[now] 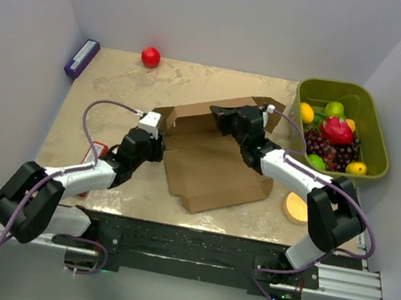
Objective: Fold the paper box
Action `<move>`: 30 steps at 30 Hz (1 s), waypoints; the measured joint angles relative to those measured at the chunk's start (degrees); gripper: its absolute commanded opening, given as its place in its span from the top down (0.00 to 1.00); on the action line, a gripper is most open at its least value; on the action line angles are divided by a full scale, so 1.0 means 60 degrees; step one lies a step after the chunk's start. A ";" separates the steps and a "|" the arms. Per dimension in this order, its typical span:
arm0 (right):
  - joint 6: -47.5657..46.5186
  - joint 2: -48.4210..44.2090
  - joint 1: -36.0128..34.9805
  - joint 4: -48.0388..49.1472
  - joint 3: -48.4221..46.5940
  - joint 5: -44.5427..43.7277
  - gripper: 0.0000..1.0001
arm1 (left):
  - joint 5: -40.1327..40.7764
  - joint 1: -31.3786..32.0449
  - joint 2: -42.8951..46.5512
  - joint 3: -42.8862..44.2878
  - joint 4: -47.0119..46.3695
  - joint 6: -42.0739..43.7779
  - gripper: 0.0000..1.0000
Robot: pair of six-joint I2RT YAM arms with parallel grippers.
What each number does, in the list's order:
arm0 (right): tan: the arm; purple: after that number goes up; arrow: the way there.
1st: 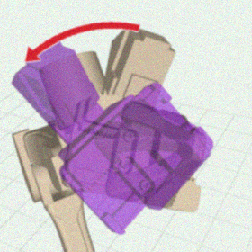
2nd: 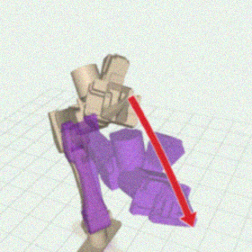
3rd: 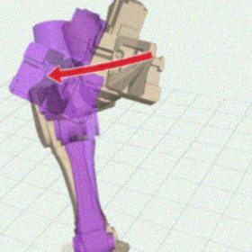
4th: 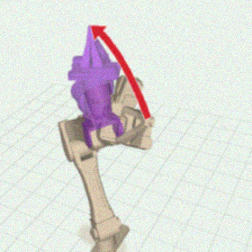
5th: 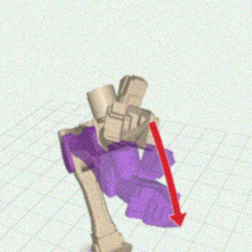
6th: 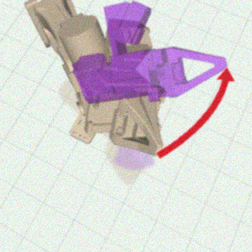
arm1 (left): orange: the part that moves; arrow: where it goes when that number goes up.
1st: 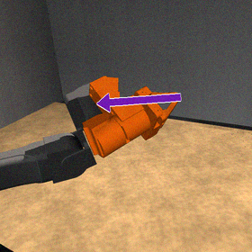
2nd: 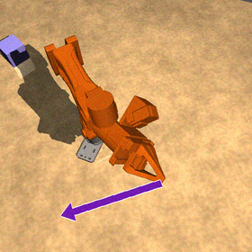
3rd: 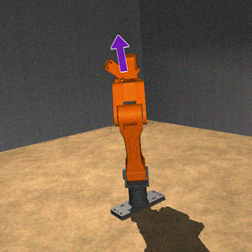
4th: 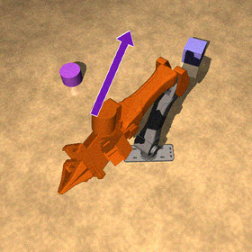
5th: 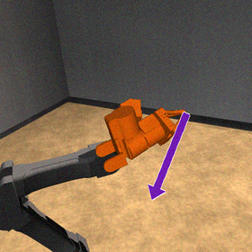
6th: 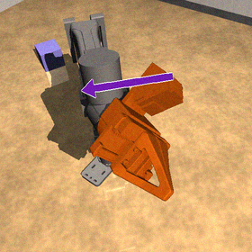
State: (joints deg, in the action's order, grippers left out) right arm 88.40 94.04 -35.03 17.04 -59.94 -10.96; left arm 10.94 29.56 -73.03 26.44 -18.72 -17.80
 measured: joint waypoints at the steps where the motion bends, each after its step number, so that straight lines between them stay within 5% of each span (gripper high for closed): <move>1: -0.0007 -0.0033 -0.0004 -0.0022 0.0000 0.0000 1.00 | 0.0036 -0.0153 -0.0033 -0.0066 -0.0113 -0.0051 0.52; 30: -0.0233 -0.0124 -0.0029 -0.0087 0.0076 0.0033 1.00 | 0.2284 -0.0492 -0.2739 0.0882 -0.1035 -0.1960 0.78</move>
State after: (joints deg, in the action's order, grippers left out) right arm 87.00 93.30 -35.20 16.51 -59.48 -10.76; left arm 24.64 26.61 -89.47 31.73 -24.93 -29.56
